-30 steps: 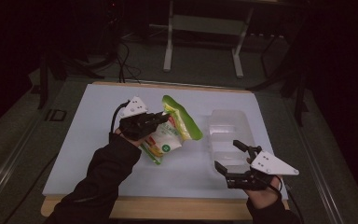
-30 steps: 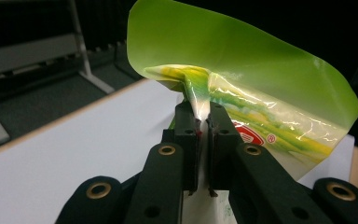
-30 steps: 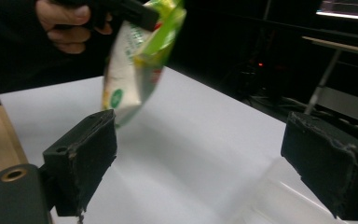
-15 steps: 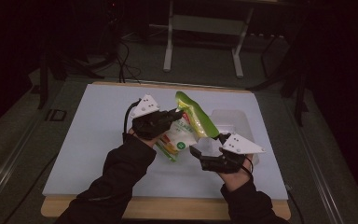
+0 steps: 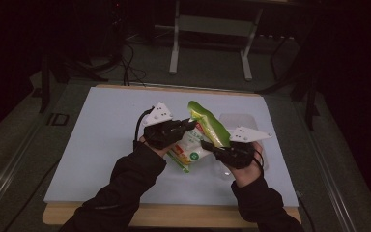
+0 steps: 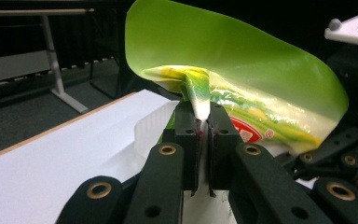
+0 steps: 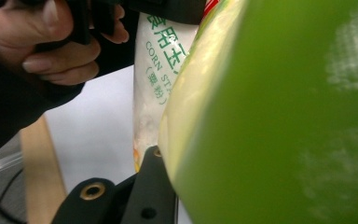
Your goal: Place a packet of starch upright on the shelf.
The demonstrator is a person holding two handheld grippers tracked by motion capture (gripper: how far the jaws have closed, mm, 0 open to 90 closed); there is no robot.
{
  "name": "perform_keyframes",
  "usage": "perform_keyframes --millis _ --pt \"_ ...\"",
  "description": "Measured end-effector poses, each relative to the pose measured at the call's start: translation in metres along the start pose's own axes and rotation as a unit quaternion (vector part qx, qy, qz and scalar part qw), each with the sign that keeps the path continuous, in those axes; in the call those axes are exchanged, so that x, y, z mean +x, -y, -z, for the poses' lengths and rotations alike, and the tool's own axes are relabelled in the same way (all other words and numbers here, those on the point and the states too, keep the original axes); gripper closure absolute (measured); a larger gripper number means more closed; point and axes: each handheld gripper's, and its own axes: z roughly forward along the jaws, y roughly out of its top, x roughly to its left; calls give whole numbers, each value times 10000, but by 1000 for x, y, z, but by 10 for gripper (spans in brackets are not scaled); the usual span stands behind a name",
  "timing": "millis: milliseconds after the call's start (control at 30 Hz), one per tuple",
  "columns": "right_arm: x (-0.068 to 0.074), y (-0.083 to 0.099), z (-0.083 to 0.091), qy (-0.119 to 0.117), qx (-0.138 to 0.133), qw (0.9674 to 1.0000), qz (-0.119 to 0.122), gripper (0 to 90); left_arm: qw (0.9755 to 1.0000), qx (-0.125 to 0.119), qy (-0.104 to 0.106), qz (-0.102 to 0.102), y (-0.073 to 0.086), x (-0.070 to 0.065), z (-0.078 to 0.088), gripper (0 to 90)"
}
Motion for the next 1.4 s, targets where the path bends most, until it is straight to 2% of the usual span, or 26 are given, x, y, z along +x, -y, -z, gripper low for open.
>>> perform_keyframes --millis 33,267,333,467,533,600,633,667,733,800,900,1033,1100,1167,1200,1267,1400 --pt "-1 -3 2 -89 32 10000 -11 834 10000 -12 16 -18 0 0 0 858" --pt "-6 -16 11 -151 102 9998 116 840 9998 -150 149 -34 -3 2 7 847" --pt "-7 -19 13 -165 102 9997 176 843 9996 -148 228 41 -3 4 8 831" --pt "-10 -23 16 -136 139 9993 315 845 9996 -82 257 -45 0 4 10 763" --pt "-11 -25 18 -163 119 9988 454 846 9995 -90 278 -120 3 4 13 698" --pt "-11 -26 19 -165 119 9988 444 846 9994 -129 291 -102 5 5 14 594" --pt "-14 -27 21 -212 140 9987 435 846 9995 -140 284 -45 6 7 17 594" --pt "-17 -29 23 -226 119 9990 365 846 9995 -151 260 -47 7 7 18 508" --pt "-19 -32 27 -134 127 9989 435 846 9997 -180 132 -124 8 6 22 445" --pt "-20 -35 31 -18 135 9989 446 846 9995 -237 126 -150 9 6 25 319" --pt "-27 -42 39 72 93 9989 444 846 9996 -163 218 -31 11 9 27 149" --pt "-36 -49 51 178 -32 9989 422 846 9985 0 534 108 22 10 30 153" --pt "-41 -52 58 248 -86 9986 449 845 9989 161 438 96 31 9 32 152" --pt "-47 -55 63 313 -134 9984 455 845 9981 255 531 189 39 10 35 151" --pt "-51 -56 66 334 -159 9983 458 845 9982 316 467 213 44 9 37 134" --pt "-58 -58 70 393 -166 9980 469 846 9979 442 367 298 51 10 41 6" --pt "-70 -61 77 513 -191 9974 460 845 9981 429 116 433 64 14 55 0"
